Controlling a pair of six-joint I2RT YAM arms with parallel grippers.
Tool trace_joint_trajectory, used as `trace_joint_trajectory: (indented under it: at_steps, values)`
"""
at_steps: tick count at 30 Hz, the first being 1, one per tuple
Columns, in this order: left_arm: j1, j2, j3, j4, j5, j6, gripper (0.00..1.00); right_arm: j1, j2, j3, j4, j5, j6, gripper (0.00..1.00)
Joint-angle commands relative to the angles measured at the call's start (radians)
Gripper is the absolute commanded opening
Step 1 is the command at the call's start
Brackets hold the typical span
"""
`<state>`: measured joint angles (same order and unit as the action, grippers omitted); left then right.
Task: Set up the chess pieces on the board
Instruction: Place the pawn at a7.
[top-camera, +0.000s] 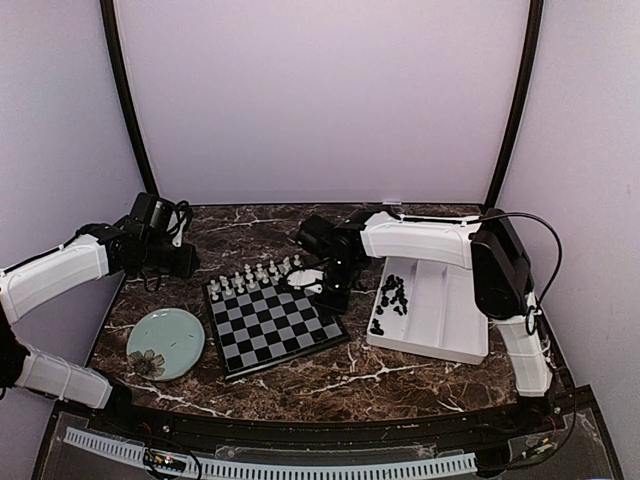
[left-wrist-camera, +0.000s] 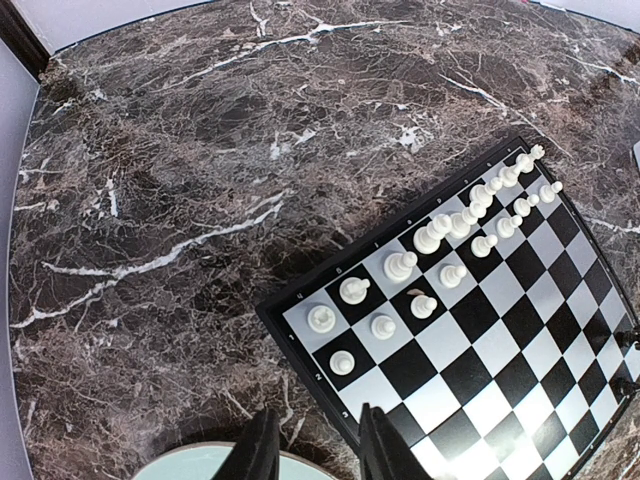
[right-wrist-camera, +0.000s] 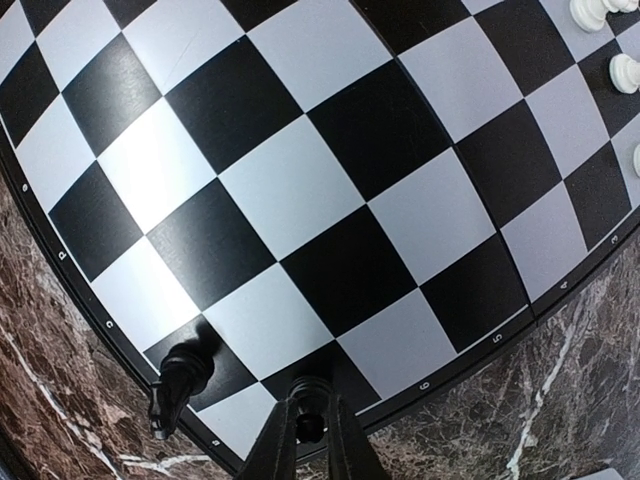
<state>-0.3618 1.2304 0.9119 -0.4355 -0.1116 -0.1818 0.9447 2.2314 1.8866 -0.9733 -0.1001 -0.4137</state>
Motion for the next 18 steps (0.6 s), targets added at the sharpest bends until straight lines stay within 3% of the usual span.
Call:
trace_joint_trajectory:
  at_steps: [1, 10, 18]
  values:
    - [0.007, -0.002, 0.013, 0.011, 0.011, 0.011, 0.29, 0.013, 0.006, 0.009, 0.003, 0.011, 0.003, 0.17]
    - [0.007, 0.0, 0.013, 0.011, 0.01, 0.012, 0.29, 0.007, -0.065, 0.046, -0.055, 0.001, 0.009, 0.24]
    - [0.007, 0.0, 0.016, 0.011, 0.011, 0.012, 0.29, -0.146, -0.273, -0.172, 0.001, 0.05, 0.015, 0.22]
